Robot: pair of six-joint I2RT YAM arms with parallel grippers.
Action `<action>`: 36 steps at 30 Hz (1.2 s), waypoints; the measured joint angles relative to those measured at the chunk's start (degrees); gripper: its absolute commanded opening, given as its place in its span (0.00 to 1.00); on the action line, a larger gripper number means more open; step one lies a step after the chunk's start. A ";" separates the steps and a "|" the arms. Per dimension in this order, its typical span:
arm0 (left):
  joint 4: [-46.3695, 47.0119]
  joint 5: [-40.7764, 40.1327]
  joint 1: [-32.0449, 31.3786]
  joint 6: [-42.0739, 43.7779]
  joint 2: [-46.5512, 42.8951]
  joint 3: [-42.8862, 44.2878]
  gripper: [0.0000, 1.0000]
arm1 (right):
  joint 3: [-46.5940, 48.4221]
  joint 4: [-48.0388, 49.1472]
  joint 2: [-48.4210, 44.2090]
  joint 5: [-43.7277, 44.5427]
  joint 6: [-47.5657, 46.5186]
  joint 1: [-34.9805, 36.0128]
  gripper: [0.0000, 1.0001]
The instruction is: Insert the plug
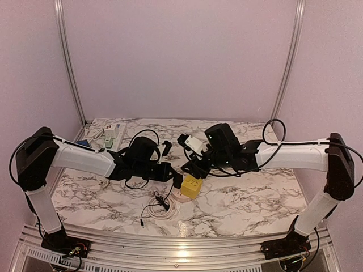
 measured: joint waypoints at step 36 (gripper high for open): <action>-6.47 1.01 -0.04 0.00 -2.38 0.50 0.10 | 14.34 -15.50 14.38 -2.12 0.26 0.00 0.25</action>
